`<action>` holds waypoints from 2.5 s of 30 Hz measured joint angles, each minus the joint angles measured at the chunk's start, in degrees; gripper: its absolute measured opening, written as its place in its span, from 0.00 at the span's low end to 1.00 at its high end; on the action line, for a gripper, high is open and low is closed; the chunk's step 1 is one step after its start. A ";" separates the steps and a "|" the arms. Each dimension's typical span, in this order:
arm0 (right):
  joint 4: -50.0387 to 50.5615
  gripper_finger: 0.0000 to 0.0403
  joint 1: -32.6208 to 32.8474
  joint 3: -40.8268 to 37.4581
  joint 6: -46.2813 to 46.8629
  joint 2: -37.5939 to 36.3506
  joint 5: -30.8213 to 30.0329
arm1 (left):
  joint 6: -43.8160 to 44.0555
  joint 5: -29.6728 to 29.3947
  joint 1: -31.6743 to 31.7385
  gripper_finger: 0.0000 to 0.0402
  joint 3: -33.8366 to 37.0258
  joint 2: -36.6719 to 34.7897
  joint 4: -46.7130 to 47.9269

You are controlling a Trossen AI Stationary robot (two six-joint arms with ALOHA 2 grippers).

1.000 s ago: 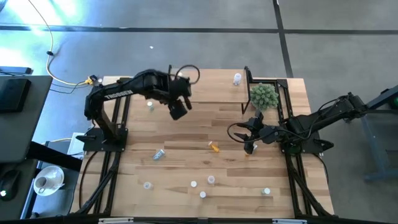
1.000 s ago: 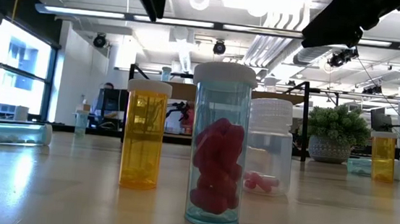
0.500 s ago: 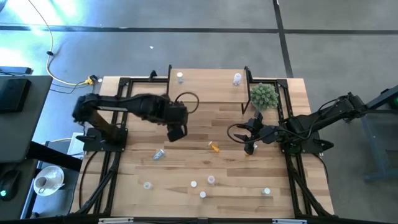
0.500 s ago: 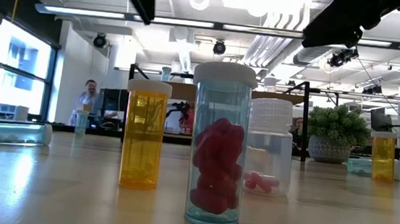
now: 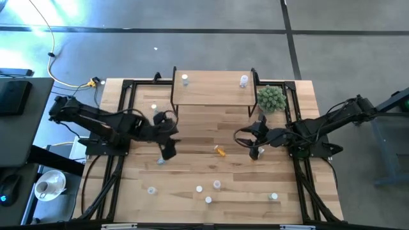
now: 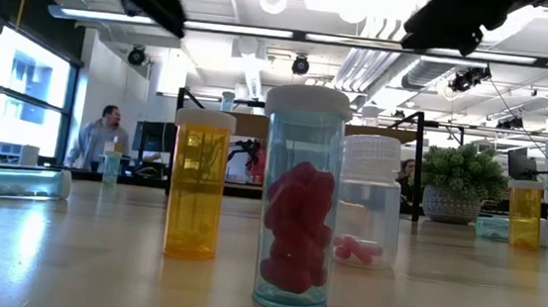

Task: Pick and place medicine bottles onto shelf by color
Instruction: Put the top right orange pill bottle on the shelf

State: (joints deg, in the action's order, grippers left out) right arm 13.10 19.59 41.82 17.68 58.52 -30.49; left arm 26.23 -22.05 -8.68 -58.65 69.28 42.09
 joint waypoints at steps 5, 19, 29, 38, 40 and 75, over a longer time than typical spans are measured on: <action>-1.14 0.47 0.05 0.04 -1.48 2.94 4.37 | 0.16 -1.81 -4.63 0.45 9.88 -3.81 -12.65; 12.08 0.47 5.11 -0.02 20.74 2.94 3.53 | 1.03 -4.21 -11.46 0.45 24.21 -4.68 -34.38; 26.28 0.47 9.76 -0.02 35.60 2.94 1.56 | 0.75 -3.93 -11.64 0.45 24.19 -4.72 -38.46; 33.63 0.47 13.21 -0.02 51.96 3.09 -0.83 | 0.71 -3.97 -11.64 0.45 24.19 -4.72 -38.73; 34.71 0.47 13.82 -0.02 54.64 3.71 -1.01 | 0.73 -3.97 -11.62 0.45 24.19 -4.72 -38.72; 32.48 0.47 16.20 -0.07 62.06 20.15 2.34 | 0.65 -4.09 -11.62 0.45 24.17 -4.70 -38.59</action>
State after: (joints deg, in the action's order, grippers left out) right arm 45.58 35.79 41.76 79.74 78.67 -28.15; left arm 26.88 -26.14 -20.29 -34.48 64.58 3.51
